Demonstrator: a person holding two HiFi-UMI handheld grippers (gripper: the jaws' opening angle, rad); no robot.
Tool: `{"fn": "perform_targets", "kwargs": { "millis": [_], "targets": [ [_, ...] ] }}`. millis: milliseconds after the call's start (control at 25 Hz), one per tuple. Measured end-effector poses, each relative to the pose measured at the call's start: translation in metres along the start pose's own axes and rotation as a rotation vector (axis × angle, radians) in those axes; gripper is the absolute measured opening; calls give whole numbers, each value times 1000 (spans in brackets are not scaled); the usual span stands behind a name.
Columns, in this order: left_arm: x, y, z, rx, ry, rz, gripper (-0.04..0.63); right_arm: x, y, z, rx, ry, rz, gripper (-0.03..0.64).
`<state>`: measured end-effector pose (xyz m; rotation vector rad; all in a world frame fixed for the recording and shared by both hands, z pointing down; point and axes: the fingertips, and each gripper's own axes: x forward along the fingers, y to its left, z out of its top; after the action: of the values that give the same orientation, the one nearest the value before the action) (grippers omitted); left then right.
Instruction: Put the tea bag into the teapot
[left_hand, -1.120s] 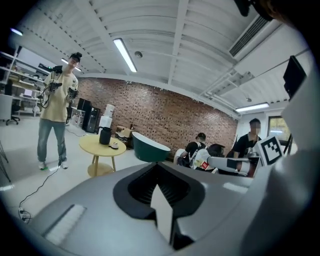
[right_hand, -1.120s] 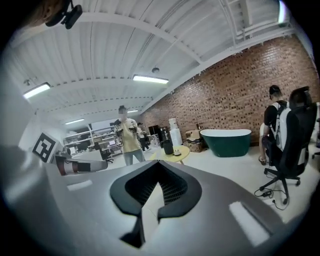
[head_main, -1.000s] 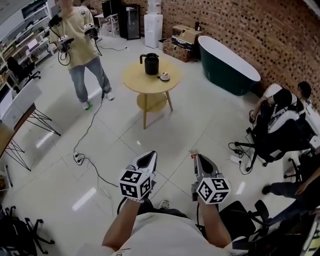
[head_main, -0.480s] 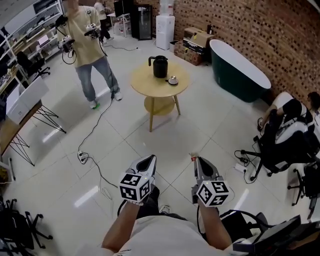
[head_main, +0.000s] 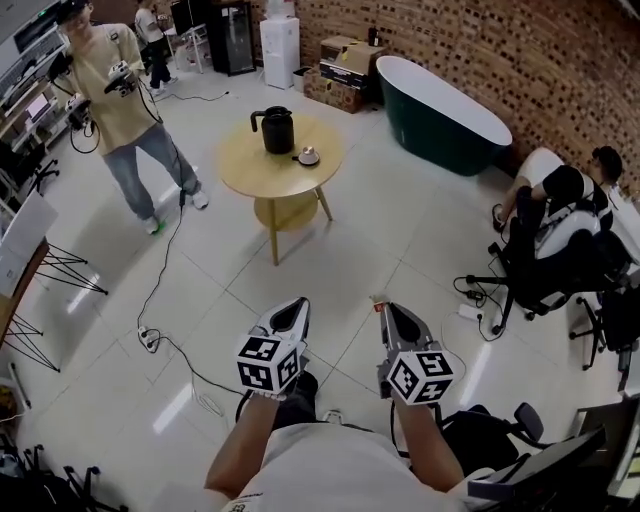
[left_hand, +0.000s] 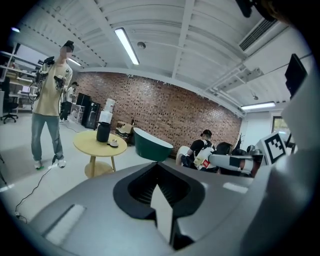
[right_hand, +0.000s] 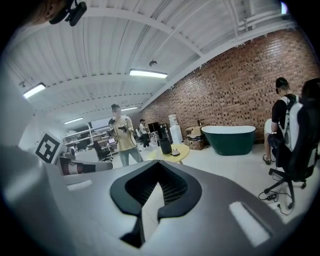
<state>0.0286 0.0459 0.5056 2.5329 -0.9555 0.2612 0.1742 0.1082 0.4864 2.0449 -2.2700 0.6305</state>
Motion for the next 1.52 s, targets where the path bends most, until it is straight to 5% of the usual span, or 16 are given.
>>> {"fn": "perform_targets", "kwargs": {
  "millis": [640, 1080, 1520],
  "targets": [
    [75, 56, 33, -37, 37, -42, 12, 90, -19, 23, 8, 46, -52, 2],
    [124, 118, 91, 21, 40, -113, 12, 168, -13, 68, 6, -23, -114, 2],
    [200, 151, 129, 44, 50, -120, 12, 237, -58, 96, 30, -34, -139, 2]
  ]
}}
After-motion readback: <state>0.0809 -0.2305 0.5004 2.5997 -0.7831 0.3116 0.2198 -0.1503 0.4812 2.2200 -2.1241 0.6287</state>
